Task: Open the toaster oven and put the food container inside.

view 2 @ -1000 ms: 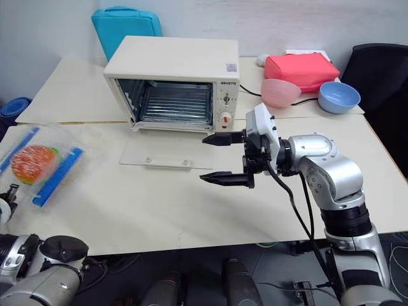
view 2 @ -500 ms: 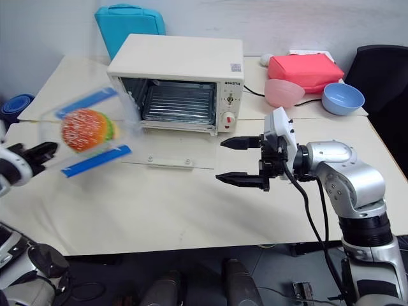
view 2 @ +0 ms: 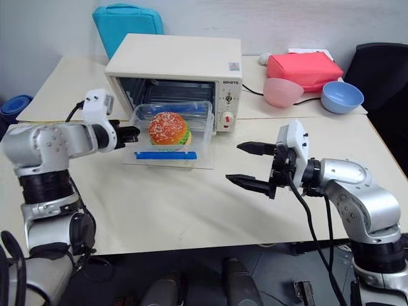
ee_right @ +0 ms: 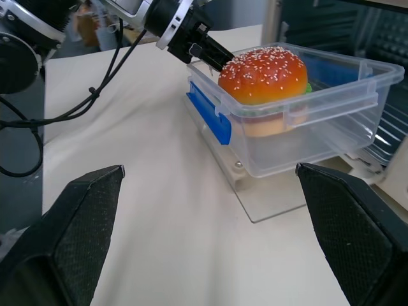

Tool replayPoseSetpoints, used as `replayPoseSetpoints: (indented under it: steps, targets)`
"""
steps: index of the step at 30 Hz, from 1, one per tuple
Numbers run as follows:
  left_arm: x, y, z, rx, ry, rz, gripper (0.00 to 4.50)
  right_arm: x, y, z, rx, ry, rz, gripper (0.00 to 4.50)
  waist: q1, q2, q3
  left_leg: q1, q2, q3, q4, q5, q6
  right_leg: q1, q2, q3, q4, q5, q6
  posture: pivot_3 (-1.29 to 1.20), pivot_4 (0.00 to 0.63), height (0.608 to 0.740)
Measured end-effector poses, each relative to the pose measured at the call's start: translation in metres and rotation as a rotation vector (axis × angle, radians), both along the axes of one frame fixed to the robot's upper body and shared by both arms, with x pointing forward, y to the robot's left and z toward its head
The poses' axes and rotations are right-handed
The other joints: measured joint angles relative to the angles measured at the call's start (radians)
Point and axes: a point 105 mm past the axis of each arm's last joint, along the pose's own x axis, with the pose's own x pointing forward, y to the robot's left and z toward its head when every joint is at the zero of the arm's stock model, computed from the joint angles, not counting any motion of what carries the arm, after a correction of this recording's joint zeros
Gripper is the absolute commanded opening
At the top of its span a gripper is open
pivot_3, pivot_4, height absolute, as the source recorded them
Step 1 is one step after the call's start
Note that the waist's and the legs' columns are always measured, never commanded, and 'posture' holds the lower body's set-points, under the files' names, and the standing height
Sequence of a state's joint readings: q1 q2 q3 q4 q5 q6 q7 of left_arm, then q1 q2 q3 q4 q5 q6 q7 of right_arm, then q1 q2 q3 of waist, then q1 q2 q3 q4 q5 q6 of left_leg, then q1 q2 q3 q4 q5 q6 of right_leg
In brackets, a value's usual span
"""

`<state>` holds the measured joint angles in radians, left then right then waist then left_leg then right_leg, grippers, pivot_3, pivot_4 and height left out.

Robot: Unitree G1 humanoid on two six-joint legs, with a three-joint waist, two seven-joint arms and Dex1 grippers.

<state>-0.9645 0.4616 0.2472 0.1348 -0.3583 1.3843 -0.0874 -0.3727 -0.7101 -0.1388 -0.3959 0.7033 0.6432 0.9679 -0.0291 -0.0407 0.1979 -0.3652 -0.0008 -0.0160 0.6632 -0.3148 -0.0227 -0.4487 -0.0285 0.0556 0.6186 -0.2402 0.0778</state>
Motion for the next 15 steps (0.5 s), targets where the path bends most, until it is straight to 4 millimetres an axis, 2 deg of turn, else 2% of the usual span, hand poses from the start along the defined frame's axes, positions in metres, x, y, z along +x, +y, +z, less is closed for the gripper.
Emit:
replayPoseSetpoints:
  steps: [6, 10, 12, 15]
  targets:
    - [0.005, 0.008, -0.002, 0.021, -0.018, 0.005, 2.61, -0.001, -0.005, -0.002, 0.010, 0.005, -0.049, 4.50, -0.002, 0.000, 0.000, 0.002, 0.000, 0.001, 0.000, 0.001, 0.000, 0.000, 0.001, 0.000, 0.002, 0.000, 0.000, 0.00, 0.150, 0.740]
    - [-0.004, 0.024, 0.000, 0.044, -0.054, 0.018, 2.61, 0.001, -0.005, -0.002, 0.008, 0.004, -0.065, 4.50, -0.003, 0.000, 0.000, 0.001, 0.001, 0.001, 0.000, 0.001, 0.000, 0.000, 0.001, 0.001, 0.002, 0.000, 0.000, 0.00, 0.150, 0.740]
    - [-0.015, 0.034, 0.008, 0.069, -0.139, -0.006, 2.61, 0.003, -0.006, -0.003, -0.005, -0.004, -0.080, 4.50, -0.002, 0.000, 0.000, 0.000, 0.001, 0.000, 0.000, 0.001, 0.000, -0.001, 0.001, 0.001, 0.001, 0.000, 0.000, 0.00, 0.150, 0.740]
    - [-0.035, 0.027, 0.024, 0.047, -0.260, -0.148, 2.61, 0.010, -0.007, -0.008, -0.031, -0.008, -0.097, 4.50, 0.001, 0.000, 0.000, -0.002, 0.001, -0.001, 0.000, 0.001, 0.000, -0.001, -0.001, 0.001, -0.001, 0.000, 0.000, 0.00, 0.150, 0.740]
